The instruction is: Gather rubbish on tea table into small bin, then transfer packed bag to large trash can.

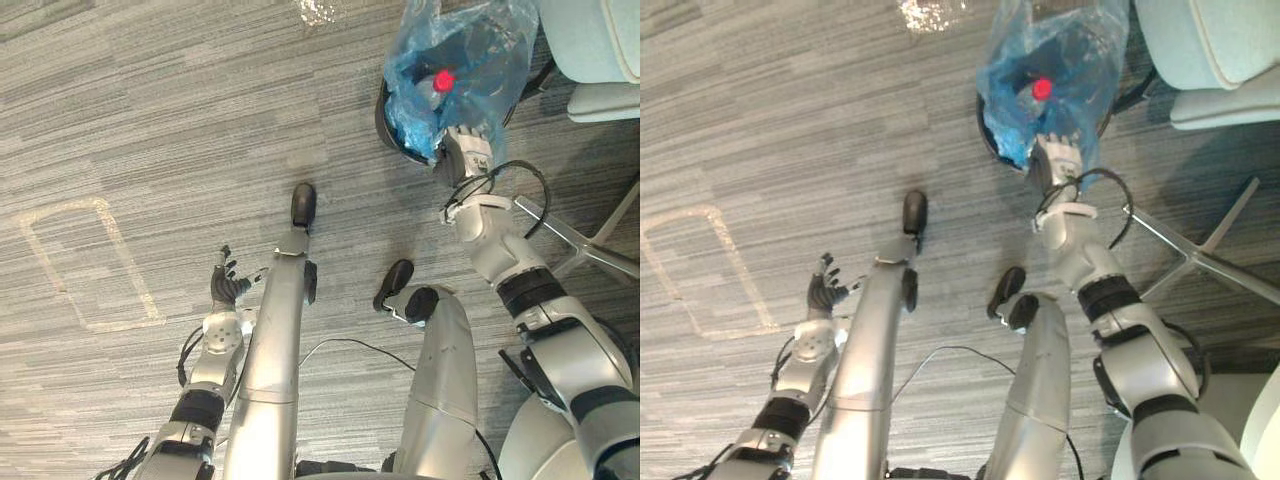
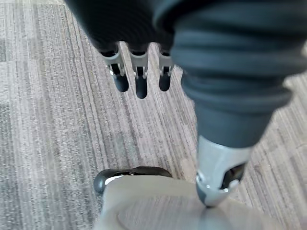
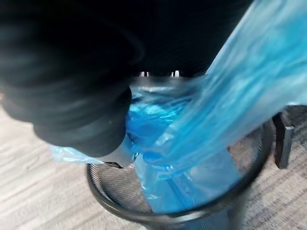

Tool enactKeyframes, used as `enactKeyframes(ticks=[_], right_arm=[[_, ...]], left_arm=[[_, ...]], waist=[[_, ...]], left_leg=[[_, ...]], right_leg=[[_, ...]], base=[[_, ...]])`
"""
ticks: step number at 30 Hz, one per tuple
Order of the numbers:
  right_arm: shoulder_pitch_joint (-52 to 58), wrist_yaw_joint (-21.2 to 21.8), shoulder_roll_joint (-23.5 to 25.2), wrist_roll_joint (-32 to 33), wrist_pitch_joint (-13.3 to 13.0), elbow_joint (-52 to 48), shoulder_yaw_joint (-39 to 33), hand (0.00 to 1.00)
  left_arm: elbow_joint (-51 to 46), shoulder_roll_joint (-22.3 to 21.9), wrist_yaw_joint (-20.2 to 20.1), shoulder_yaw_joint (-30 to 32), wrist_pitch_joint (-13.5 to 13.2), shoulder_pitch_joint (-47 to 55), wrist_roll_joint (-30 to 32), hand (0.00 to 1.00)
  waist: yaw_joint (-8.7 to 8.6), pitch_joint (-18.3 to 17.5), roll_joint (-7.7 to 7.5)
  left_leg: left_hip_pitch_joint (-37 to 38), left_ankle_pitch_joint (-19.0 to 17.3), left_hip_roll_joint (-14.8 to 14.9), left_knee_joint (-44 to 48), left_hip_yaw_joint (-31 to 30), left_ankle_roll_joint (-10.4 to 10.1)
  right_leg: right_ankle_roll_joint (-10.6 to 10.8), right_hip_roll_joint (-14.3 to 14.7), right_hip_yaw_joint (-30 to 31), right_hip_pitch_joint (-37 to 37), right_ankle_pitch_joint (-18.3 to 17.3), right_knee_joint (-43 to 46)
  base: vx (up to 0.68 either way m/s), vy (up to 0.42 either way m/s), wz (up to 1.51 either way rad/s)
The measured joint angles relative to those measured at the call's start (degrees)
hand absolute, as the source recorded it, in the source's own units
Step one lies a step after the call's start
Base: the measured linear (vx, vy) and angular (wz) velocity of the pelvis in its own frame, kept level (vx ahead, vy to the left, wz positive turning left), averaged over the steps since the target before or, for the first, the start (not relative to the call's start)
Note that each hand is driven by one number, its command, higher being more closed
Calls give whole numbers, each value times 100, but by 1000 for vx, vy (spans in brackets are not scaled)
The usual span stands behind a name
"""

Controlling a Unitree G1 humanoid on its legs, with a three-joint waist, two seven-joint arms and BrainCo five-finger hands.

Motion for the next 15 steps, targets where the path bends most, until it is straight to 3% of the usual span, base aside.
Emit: enactKeyframes(ticks=[4,9,15], right_arm=[[435,-32,185,-5,5,-613,-14,100],[1141,-36,494,-6,49,-1228,-198,100],[2317,34,1013,-10,40,-2092,-230,100]], left_arm=[[-4,7,-13,92,89,8,116,0],[-35,-56,-62,83,117,142,173,0],[72,-579,-420,-316,211,478,467,0]], waist=[[-1,-7,4],[-2,-12,2],[-164,-127,-13]], left_leg=[[518,-14,125,-320,115,-7],[1458,306,166,-1034,239,67],[3233,454,154,-2101,364,58]], right_leg=[[-35,30,-62,492,51,-269],[-62,33,-216,1384,231,-881],[33,138,-336,3124,520,-2068]], base=[[-65,17,-1],[18,-24,8],[74,-8,-7]])
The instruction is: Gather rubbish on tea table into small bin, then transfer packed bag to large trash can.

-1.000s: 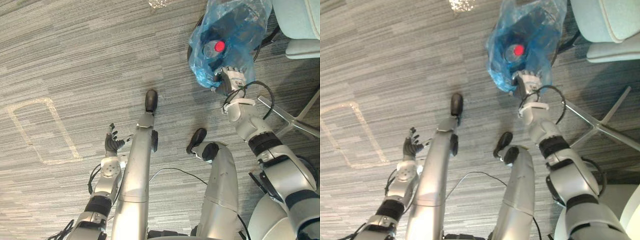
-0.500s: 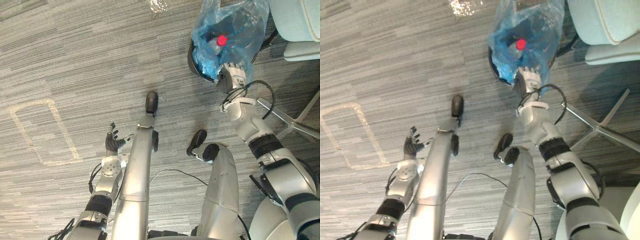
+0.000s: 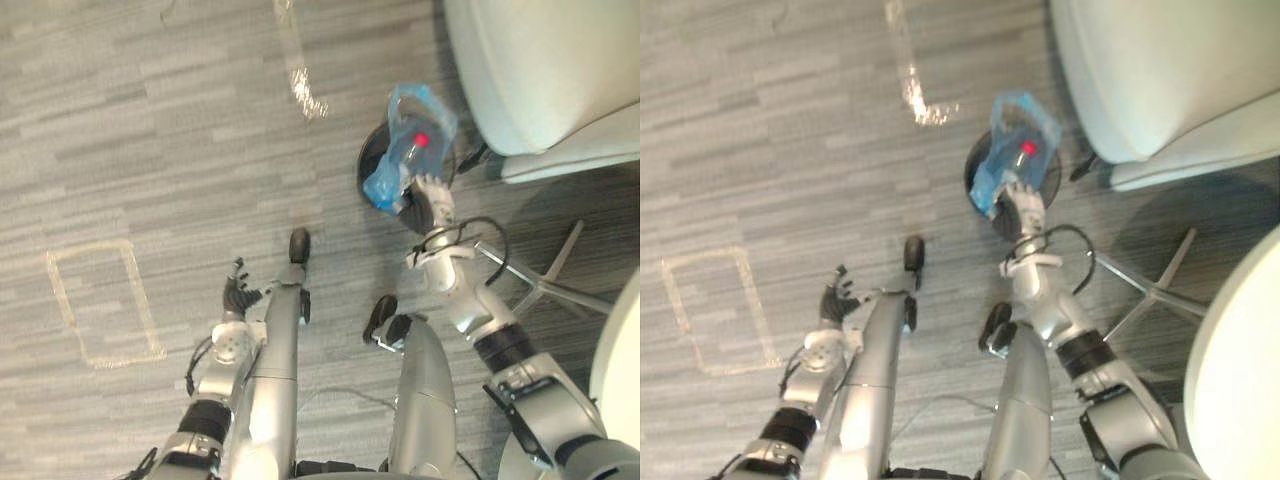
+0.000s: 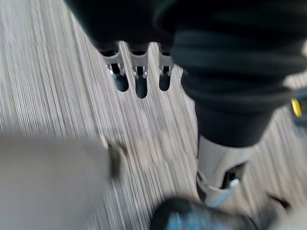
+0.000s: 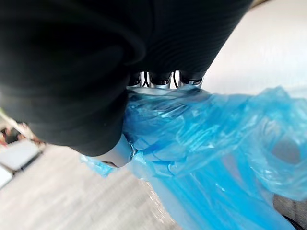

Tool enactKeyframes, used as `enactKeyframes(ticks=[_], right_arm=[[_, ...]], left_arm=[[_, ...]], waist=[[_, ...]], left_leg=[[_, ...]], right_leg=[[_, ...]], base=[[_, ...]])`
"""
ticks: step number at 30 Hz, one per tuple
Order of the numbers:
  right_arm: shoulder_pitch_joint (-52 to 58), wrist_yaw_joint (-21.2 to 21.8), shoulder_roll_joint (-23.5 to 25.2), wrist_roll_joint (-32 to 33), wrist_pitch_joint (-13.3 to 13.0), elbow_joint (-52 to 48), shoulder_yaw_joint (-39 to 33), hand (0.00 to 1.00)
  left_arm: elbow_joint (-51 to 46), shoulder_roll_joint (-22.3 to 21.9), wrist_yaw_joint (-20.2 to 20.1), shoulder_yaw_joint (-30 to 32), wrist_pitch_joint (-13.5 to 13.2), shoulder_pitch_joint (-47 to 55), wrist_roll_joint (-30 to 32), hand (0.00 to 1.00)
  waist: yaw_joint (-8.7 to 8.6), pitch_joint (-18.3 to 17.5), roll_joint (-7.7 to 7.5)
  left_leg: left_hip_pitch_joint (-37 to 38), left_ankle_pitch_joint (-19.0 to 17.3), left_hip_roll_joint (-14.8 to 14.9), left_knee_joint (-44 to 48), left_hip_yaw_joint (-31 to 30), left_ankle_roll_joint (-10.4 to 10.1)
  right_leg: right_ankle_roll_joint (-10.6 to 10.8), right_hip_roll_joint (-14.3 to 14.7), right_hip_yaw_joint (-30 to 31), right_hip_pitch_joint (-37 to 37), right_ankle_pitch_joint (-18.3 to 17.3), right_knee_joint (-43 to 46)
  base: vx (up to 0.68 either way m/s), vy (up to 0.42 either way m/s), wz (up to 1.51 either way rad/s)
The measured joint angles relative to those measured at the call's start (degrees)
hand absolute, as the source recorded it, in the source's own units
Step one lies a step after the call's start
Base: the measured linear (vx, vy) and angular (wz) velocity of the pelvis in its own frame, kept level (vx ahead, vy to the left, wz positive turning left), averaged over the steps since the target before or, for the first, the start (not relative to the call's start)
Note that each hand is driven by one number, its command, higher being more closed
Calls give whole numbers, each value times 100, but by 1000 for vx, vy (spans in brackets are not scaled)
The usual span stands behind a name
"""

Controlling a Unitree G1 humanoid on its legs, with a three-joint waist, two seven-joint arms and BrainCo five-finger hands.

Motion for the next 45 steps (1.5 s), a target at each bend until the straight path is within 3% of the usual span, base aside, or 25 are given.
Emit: enactKeyframes(ticks=[7,11,15,19,30,45], right_arm=[[946,340,501,1,-68,61,6,100],[1354,587,624,-6,-150,110,1,100],[1682,790,696,0,-243,110,-235,100],[1823,905,629,21,-338,75,-385,100],[1884,1289,-507,604,-729,-874,-379,100],[1849,1683,-683,2117,-958,-1301,-168,100]], left_arm=[[595,17,-133,-178,41,328,301,0],[1018,93,-247,-340,147,639,476,0],[1132,99,-269,-398,205,866,561,0],[994,222,-349,-401,214,908,597,0],[-172,531,-480,-584,209,1291,598,0],[-1847,748,-568,-1488,13,1253,1219,0]], waist=[[-62,-569,-34],[-182,-961,-35],[-301,-1303,-27],[-312,-1577,-9],[-370,-1847,7],[-397,-2125,-13]], left_leg=[[1538,283,-14,-1275,34,-94],[2552,687,38,-2416,-38,-178],[3199,715,107,-2808,-23,-191],[3665,716,97,-3074,54,-192],[4319,745,14,-3379,60,-204],[4440,686,122,-3414,81,-222]], right_leg=[[26,152,-115,1429,250,-1162],[38,403,-225,2320,572,-2177],[114,580,-242,3161,875,-3093],[147,648,-154,3699,1146,-3715],[248,634,140,4281,1473,-4298],[188,752,312,4425,1637,-4497]], base=[[107,-49,-4],[130,-51,-4],[120,-12,-9],[37,14,-19],[-25,22,-13],[-28,-3,-5]])
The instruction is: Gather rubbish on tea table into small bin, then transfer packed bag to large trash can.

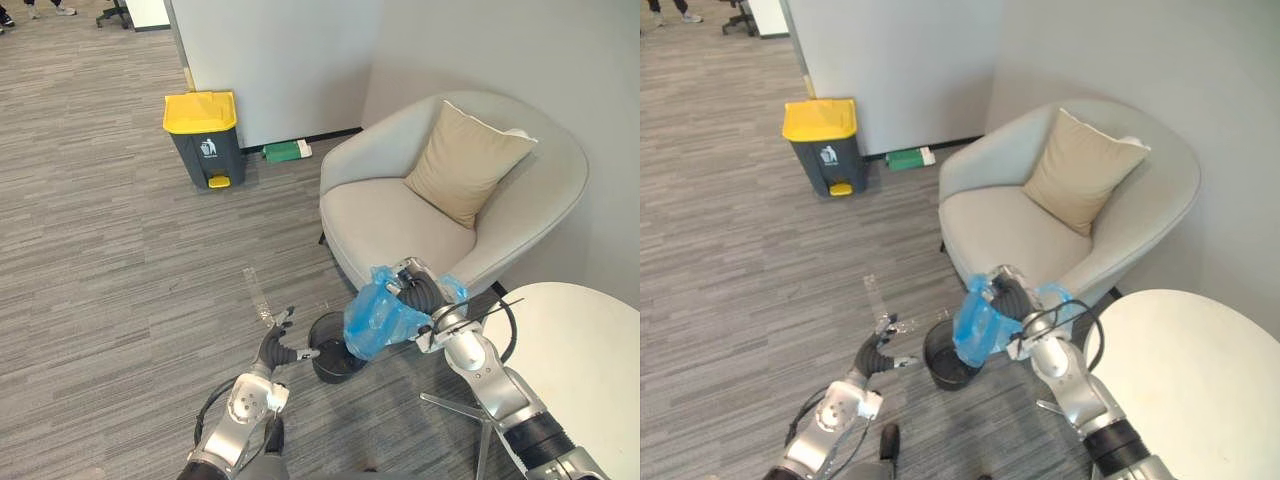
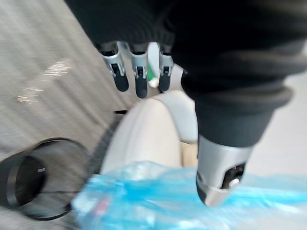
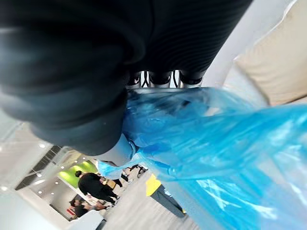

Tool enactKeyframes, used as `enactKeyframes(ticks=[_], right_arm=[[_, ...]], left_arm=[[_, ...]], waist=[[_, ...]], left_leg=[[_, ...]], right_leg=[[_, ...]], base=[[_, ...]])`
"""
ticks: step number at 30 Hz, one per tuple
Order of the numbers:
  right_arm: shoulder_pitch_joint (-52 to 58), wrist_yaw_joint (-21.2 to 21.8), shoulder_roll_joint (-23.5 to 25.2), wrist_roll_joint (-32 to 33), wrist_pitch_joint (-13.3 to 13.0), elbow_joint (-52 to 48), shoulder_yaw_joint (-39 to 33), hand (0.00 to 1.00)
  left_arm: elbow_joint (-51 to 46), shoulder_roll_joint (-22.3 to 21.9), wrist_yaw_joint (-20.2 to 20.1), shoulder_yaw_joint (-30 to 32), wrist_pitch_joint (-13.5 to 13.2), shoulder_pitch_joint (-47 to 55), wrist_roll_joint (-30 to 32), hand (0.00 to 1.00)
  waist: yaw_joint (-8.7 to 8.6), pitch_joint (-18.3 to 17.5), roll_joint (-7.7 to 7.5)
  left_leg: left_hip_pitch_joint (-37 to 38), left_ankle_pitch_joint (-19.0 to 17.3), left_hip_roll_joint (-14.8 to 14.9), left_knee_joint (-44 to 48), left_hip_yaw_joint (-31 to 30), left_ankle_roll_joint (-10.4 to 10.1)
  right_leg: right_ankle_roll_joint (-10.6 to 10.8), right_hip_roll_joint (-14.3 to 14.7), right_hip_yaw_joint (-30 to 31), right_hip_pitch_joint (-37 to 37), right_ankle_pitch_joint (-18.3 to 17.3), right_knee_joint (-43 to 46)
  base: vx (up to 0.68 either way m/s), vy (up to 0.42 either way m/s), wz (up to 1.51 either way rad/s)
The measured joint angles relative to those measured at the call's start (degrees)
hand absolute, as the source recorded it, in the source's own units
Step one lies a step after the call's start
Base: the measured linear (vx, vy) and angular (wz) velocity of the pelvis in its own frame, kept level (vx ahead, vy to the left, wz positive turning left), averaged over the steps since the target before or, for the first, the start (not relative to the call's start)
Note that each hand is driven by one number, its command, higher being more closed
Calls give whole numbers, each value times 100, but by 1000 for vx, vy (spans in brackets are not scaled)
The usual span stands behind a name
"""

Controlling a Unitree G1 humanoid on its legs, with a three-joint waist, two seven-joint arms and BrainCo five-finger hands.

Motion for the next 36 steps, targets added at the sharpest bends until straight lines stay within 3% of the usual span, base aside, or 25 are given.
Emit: enactKeyframes(ticks=[11,16,25,31,36], right_arm=[[-575,32,305,603,0,-1,238,100],[-792,45,547,815,1,-1,439,100],[-1192,92,816,1185,7,-1,715,100],[-1191,91,1077,1268,16,-153,845,100],[-1192,96,1226,1492,19,-314,892,100]], left_arm=[[-164,8,168,-506,-34,-511,743,0],[-162,12,224,-644,-34,-693,837,0],[-72,91,257,-828,-35,-989,1047,0],[0,-39,777,-604,189,-1020,1588,0],[2,-107,902,-520,216,-1020,1707,0]], waist=[[-19,-60,-70],[-10,-67,-79],[-6,-166,-228],[-4,-195,-275],[11,-198,-284]], left_leg=[[0,23,69,21,23,-13],[-15,29,111,-1,-3,-26],[-31,37,110,26,-22,-37],[-11,41,108,26,-69,-43],[-5,41,129,-1,-75,-47]], right_leg=[[-45,71,44,-5,33,-39],[-65,120,35,-2,46,-56],[-68,127,19,8,63,-89],[-75,137,-26,78,69,-92],[-80,158,-29,83,69,-94]], base=[[-7,-6,-1],[-31,-16,1],[0,0,0],[-5,-7,4],[-16,-8,1]])
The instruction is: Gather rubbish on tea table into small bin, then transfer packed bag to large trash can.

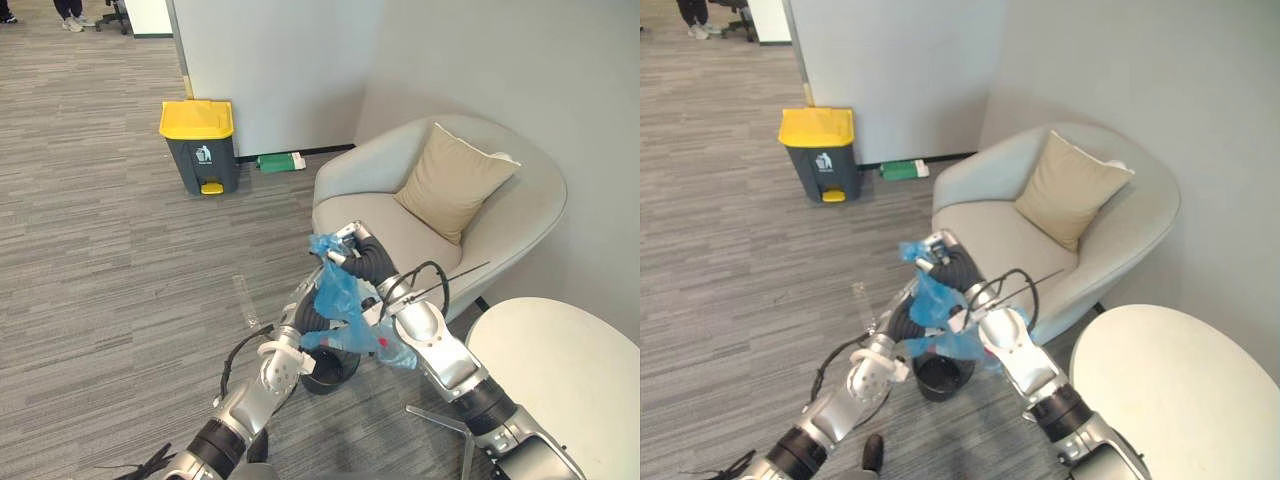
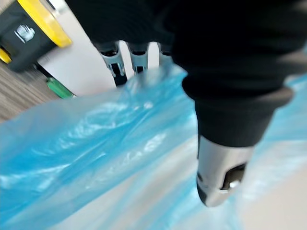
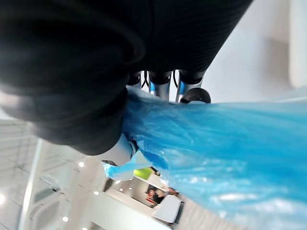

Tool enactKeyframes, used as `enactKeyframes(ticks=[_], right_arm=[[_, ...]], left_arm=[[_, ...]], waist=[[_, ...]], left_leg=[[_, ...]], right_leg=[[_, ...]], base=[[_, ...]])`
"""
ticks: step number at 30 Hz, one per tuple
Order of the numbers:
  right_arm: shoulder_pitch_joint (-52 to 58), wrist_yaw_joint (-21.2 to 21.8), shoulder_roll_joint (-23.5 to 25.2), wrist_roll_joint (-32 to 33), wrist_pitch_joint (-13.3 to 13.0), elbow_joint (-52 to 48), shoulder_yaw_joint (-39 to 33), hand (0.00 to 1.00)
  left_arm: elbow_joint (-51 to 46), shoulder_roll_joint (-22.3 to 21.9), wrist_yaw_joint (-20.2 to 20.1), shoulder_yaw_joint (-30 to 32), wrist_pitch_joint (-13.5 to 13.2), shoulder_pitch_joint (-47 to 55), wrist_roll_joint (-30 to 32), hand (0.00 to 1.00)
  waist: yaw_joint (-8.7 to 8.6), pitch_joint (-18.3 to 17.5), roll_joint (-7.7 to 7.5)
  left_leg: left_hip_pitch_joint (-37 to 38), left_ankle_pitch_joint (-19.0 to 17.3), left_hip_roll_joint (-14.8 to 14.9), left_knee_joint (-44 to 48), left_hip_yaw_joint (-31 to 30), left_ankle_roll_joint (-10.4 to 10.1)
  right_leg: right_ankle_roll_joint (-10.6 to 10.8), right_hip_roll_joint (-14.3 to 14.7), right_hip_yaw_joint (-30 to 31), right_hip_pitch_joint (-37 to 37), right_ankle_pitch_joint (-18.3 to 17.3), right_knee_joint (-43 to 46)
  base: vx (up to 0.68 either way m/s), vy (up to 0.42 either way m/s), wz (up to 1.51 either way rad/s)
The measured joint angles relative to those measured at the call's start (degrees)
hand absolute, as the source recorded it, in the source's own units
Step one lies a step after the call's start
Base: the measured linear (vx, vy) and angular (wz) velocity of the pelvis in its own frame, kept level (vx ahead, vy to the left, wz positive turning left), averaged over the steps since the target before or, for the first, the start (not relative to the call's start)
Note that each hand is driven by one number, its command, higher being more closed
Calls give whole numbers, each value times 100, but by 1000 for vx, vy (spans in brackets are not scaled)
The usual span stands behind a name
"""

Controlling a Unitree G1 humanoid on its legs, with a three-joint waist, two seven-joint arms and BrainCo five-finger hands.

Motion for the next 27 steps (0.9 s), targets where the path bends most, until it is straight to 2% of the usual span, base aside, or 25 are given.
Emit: enactKeyframes(ticks=[8,13,14,18,23,27], right_arm=[[1,52,189,307,70,-128,73,100],[8,121,178,443,192,-116,527,100],[16,119,175,443,270,-106,554,100],[18,107,170,492,363,-105,564,100],[16,120,170,633,363,-106,570,100],[-57,283,188,643,356,-123,716,100]], left_arm=[[110,-170,-26,158,-19,14,16,0],[463,-294,-57,-103,-52,-28,-39,0],[646,-354,-51,-123,-67,-111,-48,100],[1079,-337,-38,-193,-101,-554,-158,100],[1099,-331,-42,-288,-113,-720,-370,100],[1089,-329,-177,-459,-24,-715,-617,100]], waist=[[31,6,-39],[60,13,-52],[67,19,-63],[49,44,-107],[37,45,-110],[20,46,-110]], left_leg=[[9,-10,72,0,-3,-31],[9,-38,94,-1,3,-87],[9,-33,102,0,8,-87],[9,-20,155,1,49,-113],[9,-23,159,28,92,-118],[7,-23,164,29,144,-118]], right_leg=[[-38,69,9,-3,-5,-4],[-46,89,19,-3,-7,-24],[-47,97,24,-3,-6,-24],[-77,144,72,-20,13,-23],[-78,145,119,-53,13,-18],[-78,140,160,-92,14,-1]], base=[[0,0,0],[0,0,0],[10,-22,-4],[7,-25,-7],[17,-15,-6],[4,-4,-5]])
